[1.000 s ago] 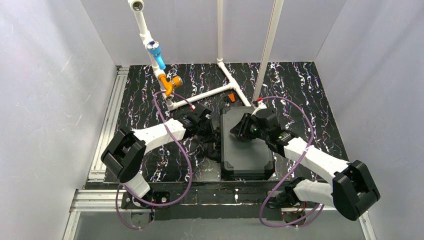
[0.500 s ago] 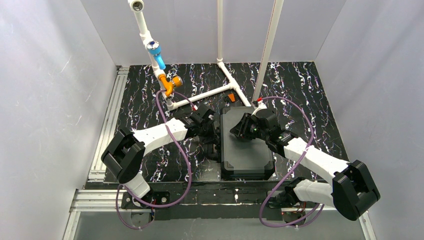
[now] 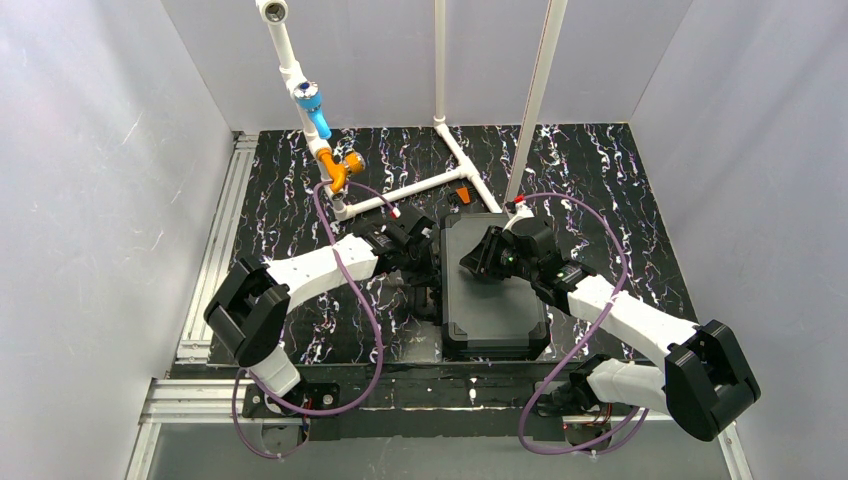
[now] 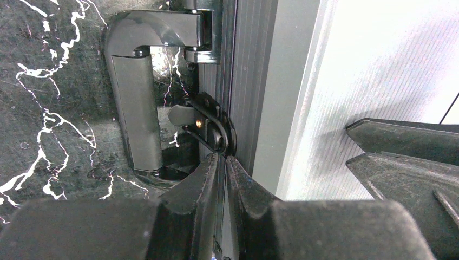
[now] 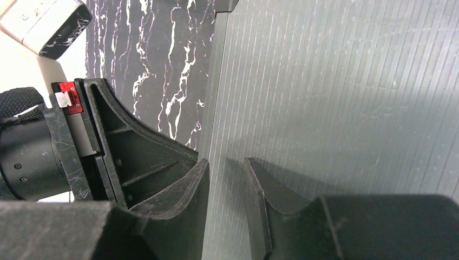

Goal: Pack up texas hold em set

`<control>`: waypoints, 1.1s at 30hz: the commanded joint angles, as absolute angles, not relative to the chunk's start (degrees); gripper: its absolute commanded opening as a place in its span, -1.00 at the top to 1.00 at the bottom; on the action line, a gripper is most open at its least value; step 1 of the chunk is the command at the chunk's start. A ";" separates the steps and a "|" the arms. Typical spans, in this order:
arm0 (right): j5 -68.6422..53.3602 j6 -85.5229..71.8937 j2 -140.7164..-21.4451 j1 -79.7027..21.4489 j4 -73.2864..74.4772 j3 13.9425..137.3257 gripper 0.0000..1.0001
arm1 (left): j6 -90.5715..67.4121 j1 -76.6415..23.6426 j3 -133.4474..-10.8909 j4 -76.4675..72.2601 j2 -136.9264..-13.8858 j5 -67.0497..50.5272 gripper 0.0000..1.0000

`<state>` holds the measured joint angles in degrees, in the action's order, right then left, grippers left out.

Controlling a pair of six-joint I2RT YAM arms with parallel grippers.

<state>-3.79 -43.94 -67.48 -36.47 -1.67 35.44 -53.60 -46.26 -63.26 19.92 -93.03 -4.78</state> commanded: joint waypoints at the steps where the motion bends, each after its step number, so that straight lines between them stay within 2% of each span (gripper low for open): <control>1: -0.37 -40.28 -72.51 -36.74 18.32 29.36 0.22 | -53.45 -48.09 -65.53 17.21 -88.61 -5.01 0.74; 10: -0.66 -40.47 -72.69 -36.74 18.19 29.48 0.22 | -51.00 -47.83 -62.91 22.93 -84.29 1.46 0.75; 14: -0.53 -40.51 -72.35 -36.74 18.74 29.79 0.22 | -50.42 -47.02 -62.31 24.18 -83.61 2.81 0.81; 17: -0.30 -40.43 -72.07 -36.74 19.22 29.79 0.22 | -50.38 -46.37 -61.81 24.98 -83.59 3.56 1.00; 33: -0.22 -40.27 -72.16 -36.74 20.55 30.73 0.22 | -49.83 -45.43 -61.73 21.92 -91.19 2.70 1.00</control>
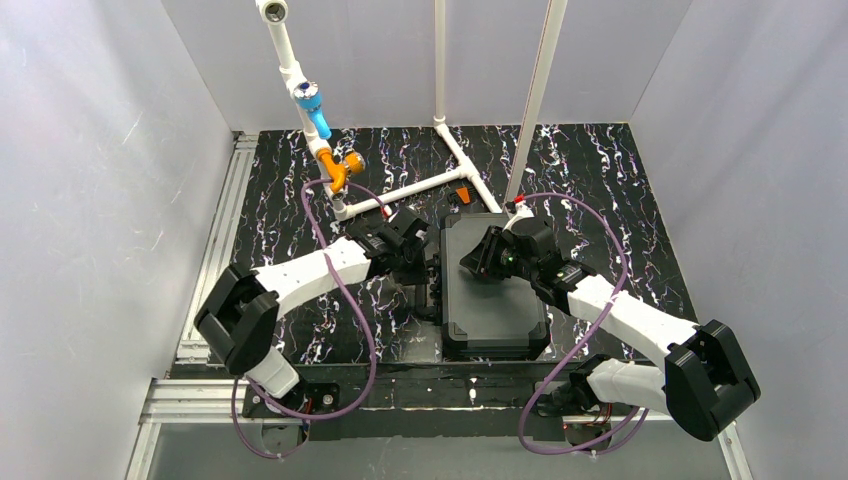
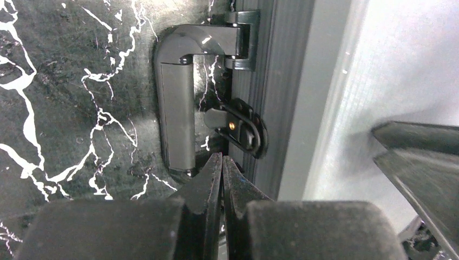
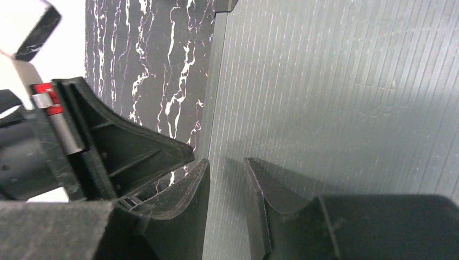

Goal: Pack up texas hold em set

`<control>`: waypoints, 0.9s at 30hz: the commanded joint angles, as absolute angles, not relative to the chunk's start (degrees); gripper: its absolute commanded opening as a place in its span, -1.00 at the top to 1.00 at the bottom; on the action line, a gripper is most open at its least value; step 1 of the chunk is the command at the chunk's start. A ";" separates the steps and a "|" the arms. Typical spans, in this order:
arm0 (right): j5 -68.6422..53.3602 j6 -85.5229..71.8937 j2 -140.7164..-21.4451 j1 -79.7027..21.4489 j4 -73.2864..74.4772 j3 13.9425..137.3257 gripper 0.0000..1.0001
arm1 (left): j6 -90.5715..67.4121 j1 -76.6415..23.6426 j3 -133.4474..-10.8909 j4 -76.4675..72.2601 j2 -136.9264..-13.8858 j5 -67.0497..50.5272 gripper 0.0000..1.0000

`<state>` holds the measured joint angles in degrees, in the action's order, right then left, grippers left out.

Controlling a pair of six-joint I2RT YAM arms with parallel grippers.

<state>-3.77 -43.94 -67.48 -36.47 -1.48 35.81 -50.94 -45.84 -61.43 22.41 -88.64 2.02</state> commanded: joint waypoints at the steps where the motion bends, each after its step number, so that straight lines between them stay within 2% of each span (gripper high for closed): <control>1: -0.24 -40.28 -72.16 -36.74 20.58 30.76 0.22 | -49.72 -45.46 -61.94 21.62 -91.79 2.45 1.00; 27: -0.25 -39.85 -72.51 -36.74 20.83 30.65 0.22 | -49.45 -45.43 -62.87 17.24 -101.85 0.71 1.00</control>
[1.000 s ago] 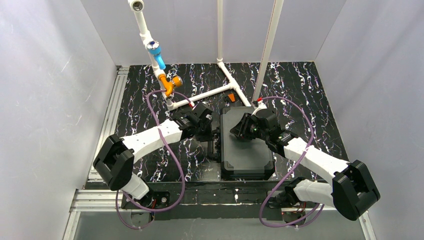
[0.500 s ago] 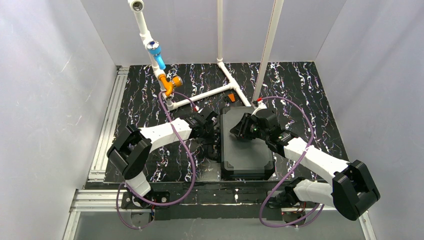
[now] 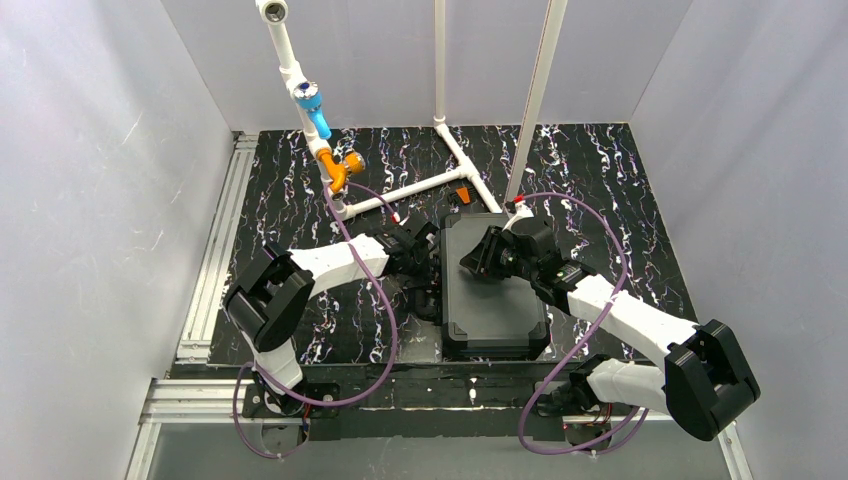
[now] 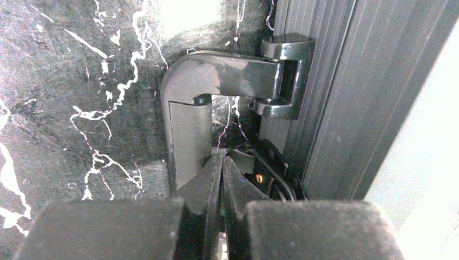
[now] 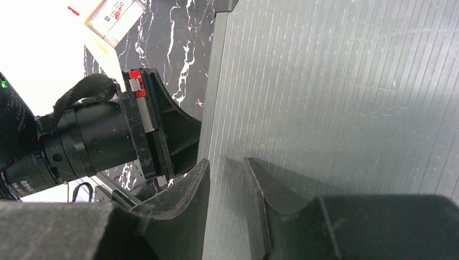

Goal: Pack up texas hold em set

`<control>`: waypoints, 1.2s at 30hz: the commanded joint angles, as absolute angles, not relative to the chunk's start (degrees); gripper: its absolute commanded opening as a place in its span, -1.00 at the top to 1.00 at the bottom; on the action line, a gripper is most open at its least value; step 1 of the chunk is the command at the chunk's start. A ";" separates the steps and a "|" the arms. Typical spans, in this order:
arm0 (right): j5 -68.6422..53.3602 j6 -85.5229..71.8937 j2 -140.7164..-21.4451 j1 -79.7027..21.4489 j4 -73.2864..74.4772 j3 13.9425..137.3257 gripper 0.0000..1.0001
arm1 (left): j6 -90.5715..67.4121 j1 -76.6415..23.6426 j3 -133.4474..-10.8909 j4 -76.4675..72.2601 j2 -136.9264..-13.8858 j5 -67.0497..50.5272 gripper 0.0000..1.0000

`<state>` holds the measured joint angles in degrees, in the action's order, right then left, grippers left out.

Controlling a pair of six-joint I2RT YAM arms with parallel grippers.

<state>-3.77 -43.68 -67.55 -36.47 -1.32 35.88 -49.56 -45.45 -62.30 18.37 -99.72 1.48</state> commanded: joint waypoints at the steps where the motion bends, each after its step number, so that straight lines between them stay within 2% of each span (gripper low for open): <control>1: -0.26 -39.82 -72.49 -36.74 20.90 30.67 0.22 | -49.46 -45.44 -62.80 16.91 -102.19 0.41 1.00; 36: -0.21 -39.08 -72.89 -36.74 19.69 29.78 0.22 | -50.55 -47.24 -62.71 15.90 -104.45 -1.15 1.00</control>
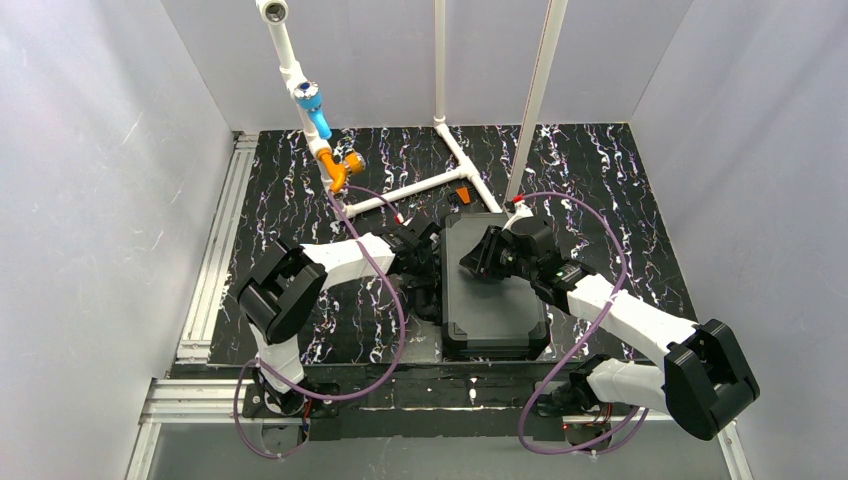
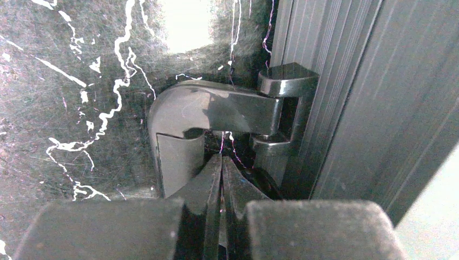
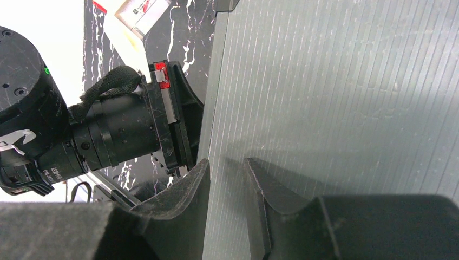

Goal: Pack up texas hold em set

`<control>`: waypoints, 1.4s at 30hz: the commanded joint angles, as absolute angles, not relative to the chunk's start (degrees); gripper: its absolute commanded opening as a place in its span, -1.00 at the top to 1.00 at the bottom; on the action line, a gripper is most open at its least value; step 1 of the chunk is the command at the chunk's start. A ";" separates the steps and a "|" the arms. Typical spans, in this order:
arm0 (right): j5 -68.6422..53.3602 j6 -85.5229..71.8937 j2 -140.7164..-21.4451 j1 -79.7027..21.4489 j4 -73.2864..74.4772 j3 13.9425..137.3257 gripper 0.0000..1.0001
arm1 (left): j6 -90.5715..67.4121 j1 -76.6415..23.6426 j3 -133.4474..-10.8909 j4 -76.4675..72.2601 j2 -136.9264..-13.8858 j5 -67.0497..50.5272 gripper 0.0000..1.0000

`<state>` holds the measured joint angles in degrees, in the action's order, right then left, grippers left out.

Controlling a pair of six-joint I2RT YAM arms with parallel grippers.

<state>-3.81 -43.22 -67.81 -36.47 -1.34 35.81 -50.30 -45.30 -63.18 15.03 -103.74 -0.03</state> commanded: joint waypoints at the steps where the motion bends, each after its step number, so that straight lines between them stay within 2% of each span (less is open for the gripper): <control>1: -0.26 -39.04 -72.82 -36.74 19.75 29.84 0.22 | -50.27 -47.23 -63.18 16.90 -103.72 -0.84 1.00; 13: 0.50 -38.95 -70.91 -36.74 22.45 32.15 0.22 | -47.27 -47.24 -66.38 25.75 -94.86 7.22 0.99; 23: 0.45 -38.61 -66.10 -36.74 25.20 35.91 0.19 | -44.87 -47.23 -66.82 29.00 -86.21 10.82 0.62; 26: -1.87 -37.47 -63.51 -36.73 25.24 38.30 0.14 | -43.50 -47.20 -66.49 29.82 -82.68 12.02 0.43; 28: -2.77 -35.78 -61.57 -36.73 25.22 40.25 -0.03 | -41.84 -47.22 -66.36 30.67 -79.38 13.09 0.26; 31: -3.38 -32.76 -58.58 -36.74 25.76 45.49 -0.66 | -37.57 -47.19 -64.62 31.09 -71.17 15.70 -0.18; 32: -3.31 -32.02 -57.78 -36.74 25.92 47.22 -0.78 | -35.32 -47.20 -63.95 30.95 -67.93 16.05 -0.52; 33: -2.73 -31.20 -56.52 -36.72 26.19 49.77 -0.92 | -32.47 -47.21 -63.18 30.98 -63.64 16.57 -0.78; 35: -2.18 -29.79 -54.93 -36.72 25.76 53.04 -0.96 | -29.10 -47.17 -61.27 31.10 -56.58 17.98 -0.97; 37: -0.64 -29.26 -53.67 -36.73 26.04 55.93 -0.96 | -26.64 -47.20 -59.99 31.99 -49.80 19.73 -0.97; 42: 2.58 -28.99 -50.55 -36.74 25.07 57.56 -0.96 | -22.94 -47.24 -58.06 35.08 -42.15 23.51 -0.97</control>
<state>-1.10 -30.92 -53.74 -36.69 26.83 54.54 -28.40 -47.27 -60.18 31.20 -46.72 17.61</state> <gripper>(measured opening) 0.981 0.982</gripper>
